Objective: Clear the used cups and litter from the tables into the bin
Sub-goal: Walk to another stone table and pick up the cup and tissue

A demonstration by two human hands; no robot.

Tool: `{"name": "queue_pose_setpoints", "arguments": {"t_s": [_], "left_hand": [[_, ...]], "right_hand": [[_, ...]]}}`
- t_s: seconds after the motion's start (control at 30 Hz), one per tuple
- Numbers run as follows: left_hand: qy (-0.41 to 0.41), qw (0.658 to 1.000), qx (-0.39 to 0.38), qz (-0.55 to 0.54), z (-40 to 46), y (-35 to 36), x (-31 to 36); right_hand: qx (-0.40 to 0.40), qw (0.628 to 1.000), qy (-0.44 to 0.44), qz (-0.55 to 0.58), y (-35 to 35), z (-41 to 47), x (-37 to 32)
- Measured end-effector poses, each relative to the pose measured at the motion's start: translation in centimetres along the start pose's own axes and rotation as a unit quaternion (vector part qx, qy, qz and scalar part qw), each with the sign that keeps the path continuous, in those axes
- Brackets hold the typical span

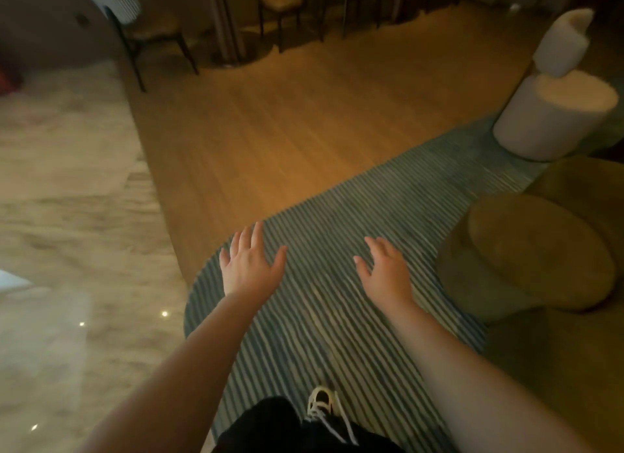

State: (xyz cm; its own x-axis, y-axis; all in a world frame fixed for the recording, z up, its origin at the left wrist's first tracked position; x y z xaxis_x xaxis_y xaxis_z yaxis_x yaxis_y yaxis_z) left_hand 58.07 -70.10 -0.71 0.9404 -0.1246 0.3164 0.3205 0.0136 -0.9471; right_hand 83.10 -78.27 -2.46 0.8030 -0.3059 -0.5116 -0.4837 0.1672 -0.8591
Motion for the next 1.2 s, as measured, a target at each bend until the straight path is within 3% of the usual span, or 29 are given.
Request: {"name": "queue_pose_setpoints", "arguments": {"t_s": [0.27,0.47,0.63,0.83,1.2], "left_hand": [[0.029,1.000,-0.006,0.000,23.8,4.2,5.8],[0.044,0.999,-0.003,-0.003,46.9,8.3,10.3],[0.076,0.997,-0.011,0.011,65.8,9.1,15.5],[0.107,0.994,-0.029,0.000,82.8,11.0,23.0],[0.124,0.991,-0.044,-0.018,117.4,22.3,37.3]], "right_hand": [[-0.002,1.000,0.011,0.008,-0.3,23.9,-0.2],[0.041,0.998,0.047,0.015,0.2,47.2,0.7],[0.074,0.994,0.081,-0.008,-3.2,65.3,1.4],[0.092,0.991,0.101,-0.011,-6.1,82.0,2.5],[0.111,0.986,0.123,0.000,-6.5,118.6,11.7]]}}
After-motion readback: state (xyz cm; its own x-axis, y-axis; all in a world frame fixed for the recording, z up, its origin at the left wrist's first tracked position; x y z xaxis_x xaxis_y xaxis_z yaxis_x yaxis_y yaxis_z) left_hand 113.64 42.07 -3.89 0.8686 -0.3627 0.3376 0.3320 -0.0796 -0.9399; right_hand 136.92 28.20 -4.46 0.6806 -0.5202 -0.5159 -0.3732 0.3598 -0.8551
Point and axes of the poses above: each hand's wrist, its own z-axis towards the middle knuckle, its own y-axis out of the palm, x = y × z, the point moved 8 cm from there along z, towards the middle knuckle, and after that the axes turned 3 degrees about x, right-handed, at the moved point
